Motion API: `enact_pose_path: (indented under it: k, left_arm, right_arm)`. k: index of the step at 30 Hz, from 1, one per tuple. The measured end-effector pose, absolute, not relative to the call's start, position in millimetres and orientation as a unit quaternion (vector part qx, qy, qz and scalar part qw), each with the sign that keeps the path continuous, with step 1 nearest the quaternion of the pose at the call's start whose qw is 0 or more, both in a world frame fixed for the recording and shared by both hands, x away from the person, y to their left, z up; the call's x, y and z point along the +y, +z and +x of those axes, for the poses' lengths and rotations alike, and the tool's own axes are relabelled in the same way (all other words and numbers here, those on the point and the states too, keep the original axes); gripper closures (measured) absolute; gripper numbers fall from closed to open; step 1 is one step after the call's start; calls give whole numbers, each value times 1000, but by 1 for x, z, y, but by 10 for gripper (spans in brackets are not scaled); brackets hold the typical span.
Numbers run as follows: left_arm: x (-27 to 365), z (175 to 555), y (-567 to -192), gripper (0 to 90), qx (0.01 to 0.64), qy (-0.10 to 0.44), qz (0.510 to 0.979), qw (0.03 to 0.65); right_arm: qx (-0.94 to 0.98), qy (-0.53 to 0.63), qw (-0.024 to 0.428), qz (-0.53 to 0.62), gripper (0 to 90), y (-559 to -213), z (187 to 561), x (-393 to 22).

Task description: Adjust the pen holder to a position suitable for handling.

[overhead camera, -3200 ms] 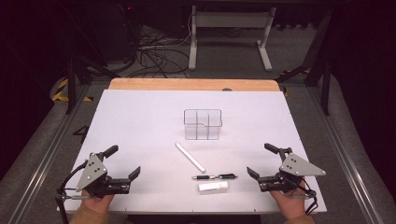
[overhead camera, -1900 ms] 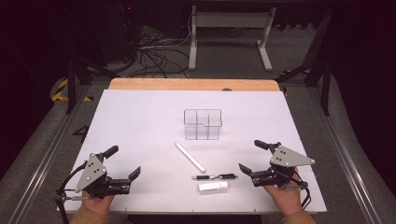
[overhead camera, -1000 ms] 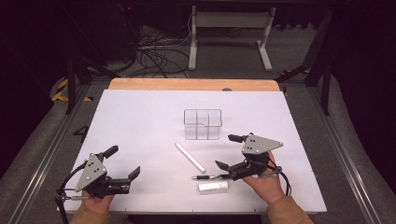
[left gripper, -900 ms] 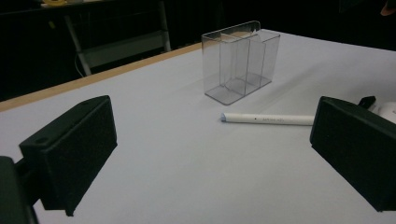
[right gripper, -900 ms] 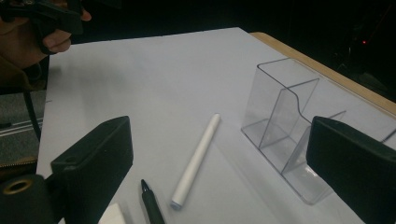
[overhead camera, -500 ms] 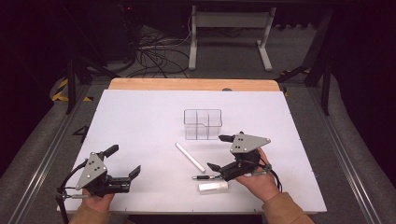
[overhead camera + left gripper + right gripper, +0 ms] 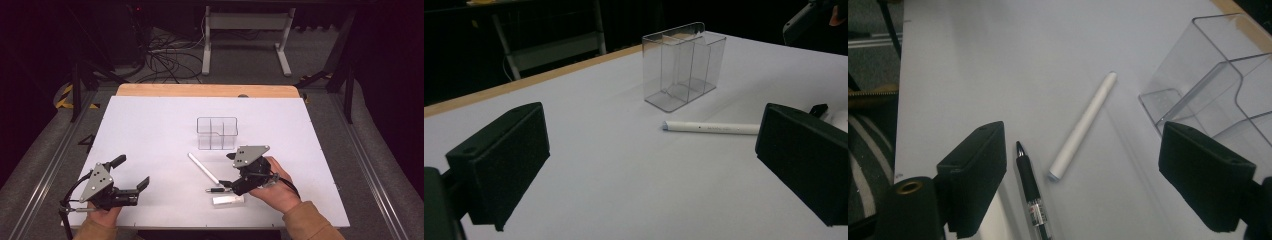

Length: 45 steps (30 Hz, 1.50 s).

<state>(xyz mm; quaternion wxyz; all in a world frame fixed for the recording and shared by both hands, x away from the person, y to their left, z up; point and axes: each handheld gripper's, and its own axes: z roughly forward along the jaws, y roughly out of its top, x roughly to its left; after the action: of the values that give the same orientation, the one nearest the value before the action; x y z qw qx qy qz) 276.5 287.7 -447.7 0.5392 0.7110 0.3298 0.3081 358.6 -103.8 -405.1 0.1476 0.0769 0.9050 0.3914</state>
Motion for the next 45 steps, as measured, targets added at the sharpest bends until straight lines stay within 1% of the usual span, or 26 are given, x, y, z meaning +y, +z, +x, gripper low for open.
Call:
enact_pose_path:
  k: [9, 18, 26, 28, 29, 30, 32, 34, 38, 40, 42, 45]
  left_arm:
    - [288, 277, -448, 17, 330, 309, 710, 540]
    - [288, 277, -448, 17, 331, 308, 711, 539]
    - [289, 278, -448, 17, 332, 307, 710, 540]
    - [289, 278, -448, 17, 332, 307, 710, 540]
    - [289, 278, -449, 17, 333, 307, 709, 540]
    - [289, 278, -449, 17, 333, 306, 709, 540]
    - [289, 278, -448, 17, 332, 306, 710, 540]
    - [289, 277, -448, 17, 332, 306, 711, 540]
    - [289, 278, -448, 18, 332, 306, 711, 539]
    - [289, 278, -449, 18, 334, 306, 710, 539]
    - [289, 278, -449, 18, 333, 307, 711, 538]
    - [289, 278, -449, 18, 333, 307, 711, 538]
  right_arm:
    - [933, 329, 134, 48, 276, -408, 362, -90]
    - [954, 274, 120, 24, 316, -411, 367, -79]
    - [962, 243, 122, 9, 332, -413, 369, -74]
    - [965, 235, 113, 5, 361, -413, 371, -73]
    - [965, 235, 113, 5, 361, -413, 371, -73]
    - [968, 229, 101, 12, 391, -413, 372, -72]
    - [969, 226, 98, 11, 395, -413, 373, -72]
    - [972, 219, 79, 21, 414, -414, 375, -71]
    - [974, 210, 80, 13, 438, -418, 377, -71]
    - [977, 194, 85, 2, 488, -420, 377, -71]
    - [979, 183, 93, -5, 515, -421, 376, -71]
    - [981, 174, 88, -11, 522, -422, 377, -71]
